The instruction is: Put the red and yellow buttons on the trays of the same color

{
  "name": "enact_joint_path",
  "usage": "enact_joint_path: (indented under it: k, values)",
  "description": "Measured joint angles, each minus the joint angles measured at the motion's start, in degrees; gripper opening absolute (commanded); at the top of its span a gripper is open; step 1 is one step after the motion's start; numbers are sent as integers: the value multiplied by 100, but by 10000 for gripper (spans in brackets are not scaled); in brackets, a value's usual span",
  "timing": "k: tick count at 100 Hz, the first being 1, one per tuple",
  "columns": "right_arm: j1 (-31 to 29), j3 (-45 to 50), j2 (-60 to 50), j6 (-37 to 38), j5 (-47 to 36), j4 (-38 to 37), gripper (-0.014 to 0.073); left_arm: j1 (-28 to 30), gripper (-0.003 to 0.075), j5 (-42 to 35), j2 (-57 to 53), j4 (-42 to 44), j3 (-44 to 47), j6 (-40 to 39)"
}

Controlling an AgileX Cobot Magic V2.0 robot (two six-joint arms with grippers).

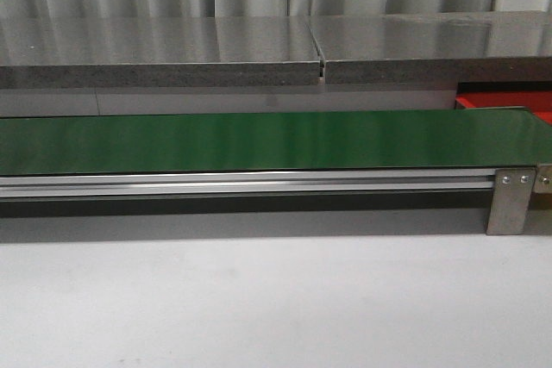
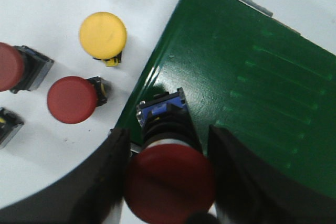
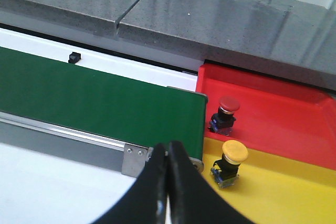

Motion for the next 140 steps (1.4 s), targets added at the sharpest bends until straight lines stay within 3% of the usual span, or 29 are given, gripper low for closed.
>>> enact_joint_path:
  k: [22,41,48,78,99,140]
  values:
    - [0,0,0,0,0,0,-68,-236,185,-34,388,104,0,47]
    - [0,0,0,0,0,0,-68,-246,484,-74,485,65,0,126]
    - [0,0,0,0,0,0,-68,-246,537,-138,485,23,-9,126]
    - [0,0,0,0,0,0,-68,-229,536,-288,485,-60,-207,126]
    - [0,0,0,0,0,0,-68,206,536,-241,503,-80,-958,8]
    - [0,0,0,0,0,0,-68,484,536,42,2114,197,-2360,-137]
